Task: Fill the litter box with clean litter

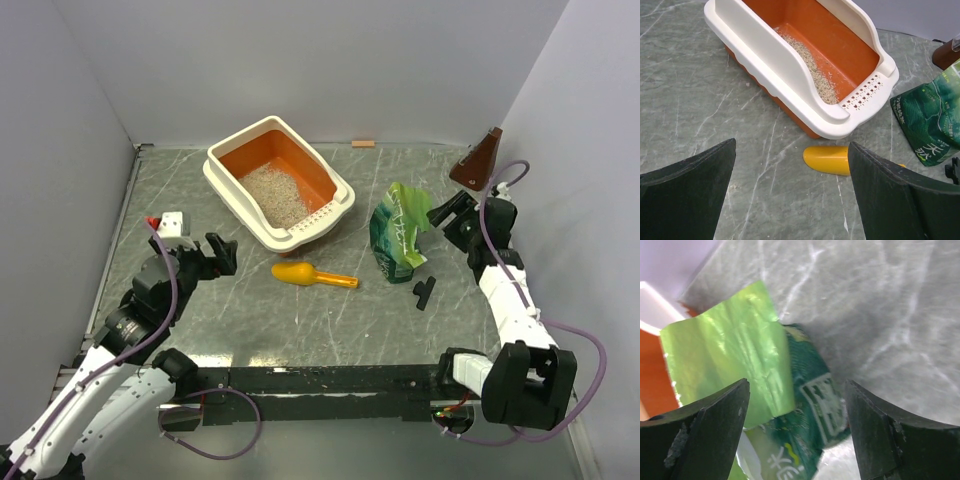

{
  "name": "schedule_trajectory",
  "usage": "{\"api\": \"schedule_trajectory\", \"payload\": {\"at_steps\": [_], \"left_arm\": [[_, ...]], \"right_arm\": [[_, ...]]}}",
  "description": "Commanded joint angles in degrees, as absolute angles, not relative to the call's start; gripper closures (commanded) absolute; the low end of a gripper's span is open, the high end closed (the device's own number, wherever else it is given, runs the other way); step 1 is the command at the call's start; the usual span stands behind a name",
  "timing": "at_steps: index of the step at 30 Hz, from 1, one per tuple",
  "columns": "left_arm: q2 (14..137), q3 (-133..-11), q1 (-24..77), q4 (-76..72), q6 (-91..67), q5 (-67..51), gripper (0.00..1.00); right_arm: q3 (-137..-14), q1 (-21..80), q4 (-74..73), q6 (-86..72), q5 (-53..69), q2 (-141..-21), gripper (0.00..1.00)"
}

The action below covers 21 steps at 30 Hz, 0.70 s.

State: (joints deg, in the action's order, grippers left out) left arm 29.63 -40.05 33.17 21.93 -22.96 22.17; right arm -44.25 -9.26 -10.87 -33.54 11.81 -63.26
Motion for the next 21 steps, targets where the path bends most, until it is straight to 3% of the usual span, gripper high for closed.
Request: {"api": "schedule_trajectory", "payload": {"at_steps": [1, 15, 21], "left_arm": [[30.1, -40.6, 32.7, 20.6, -21.9, 21.3, 0.03], [32.3, -40.6, 32.2, 20.8, -21.7, 21.6, 0.03], [32.8, -40.6, 32.1, 20.7, -21.7, 21.6, 0.03]], "right_arm": [[-38.8, -10.3, 5.9, -39.2, 18.4, -63.6, 0.16], [-31.6, -10.4, 25.2, -47.3, 23.9, -70.3, 0.18], [-31.3, -10.4, 31.9, -48.0, 26.4, -72.1, 0.33]]}}
